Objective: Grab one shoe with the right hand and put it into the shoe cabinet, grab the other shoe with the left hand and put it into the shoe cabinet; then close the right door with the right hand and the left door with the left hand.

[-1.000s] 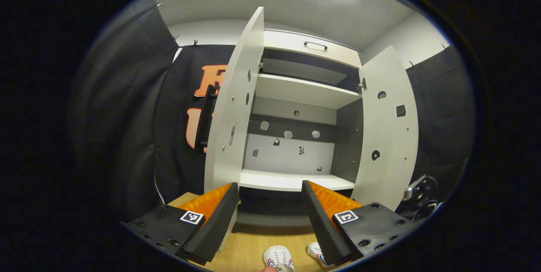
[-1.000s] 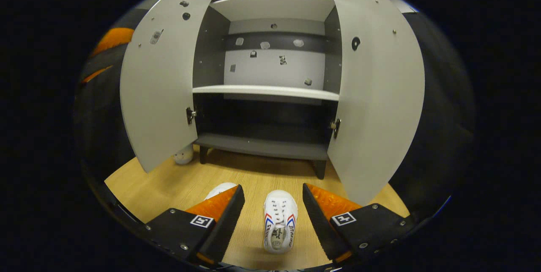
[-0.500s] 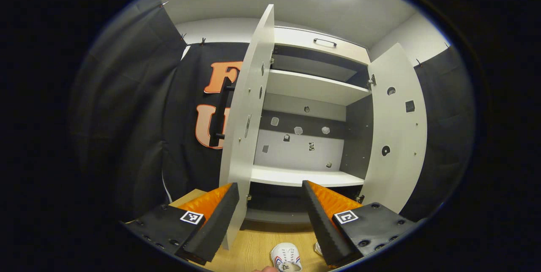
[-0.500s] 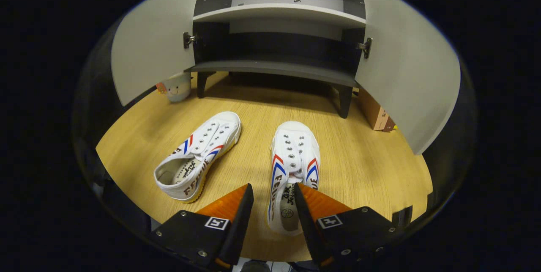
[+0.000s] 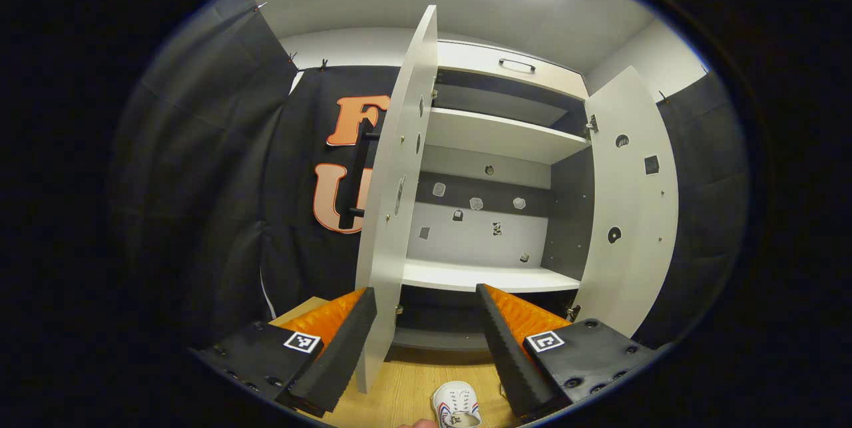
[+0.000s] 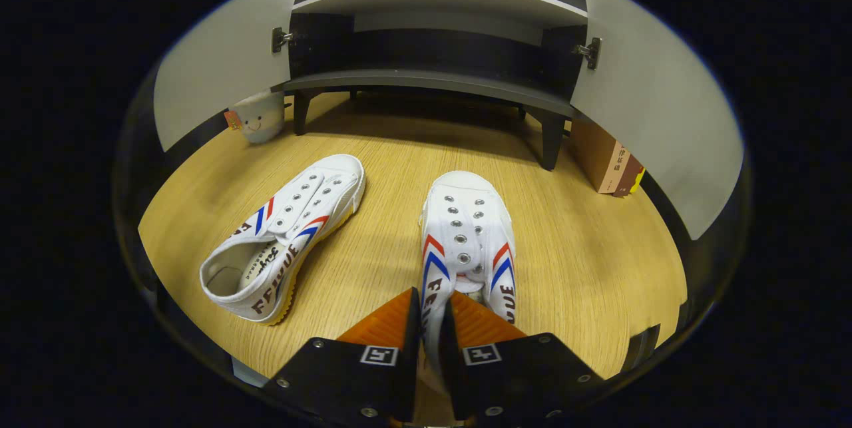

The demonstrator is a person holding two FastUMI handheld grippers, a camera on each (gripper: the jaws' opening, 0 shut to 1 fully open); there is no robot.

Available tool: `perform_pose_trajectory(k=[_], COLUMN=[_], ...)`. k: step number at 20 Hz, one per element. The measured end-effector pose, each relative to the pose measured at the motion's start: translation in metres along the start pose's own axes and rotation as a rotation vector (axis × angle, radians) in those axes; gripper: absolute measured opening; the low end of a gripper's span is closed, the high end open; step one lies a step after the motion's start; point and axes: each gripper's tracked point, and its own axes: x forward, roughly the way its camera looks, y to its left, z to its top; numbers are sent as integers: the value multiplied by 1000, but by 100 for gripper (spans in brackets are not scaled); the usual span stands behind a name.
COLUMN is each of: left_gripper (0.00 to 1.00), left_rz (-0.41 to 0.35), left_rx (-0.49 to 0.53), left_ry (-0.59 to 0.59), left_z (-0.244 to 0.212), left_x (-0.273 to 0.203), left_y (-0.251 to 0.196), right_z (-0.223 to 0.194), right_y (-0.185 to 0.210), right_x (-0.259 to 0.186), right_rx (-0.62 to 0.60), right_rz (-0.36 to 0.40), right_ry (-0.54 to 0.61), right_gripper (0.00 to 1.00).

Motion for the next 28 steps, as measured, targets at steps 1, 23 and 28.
perform_pose_trajectory(k=[1,23,28], left_gripper=[96,96,96], left_rz=[-3,-83,-89], left_rx=[-2,67,59], left_ry=[4,-16,-5], left_z=[-1,-2,-11], left_x=[0,0,2], left_y=[-1,-44,-47], right_z=[0,63,130], right_y=[0,-4,-2], right_x=[0,-52,-103], right_rx=[10,54,33], right_rz=[0,90,116], right_ry=[0,-365,-485], right_gripper=[18,0,0])
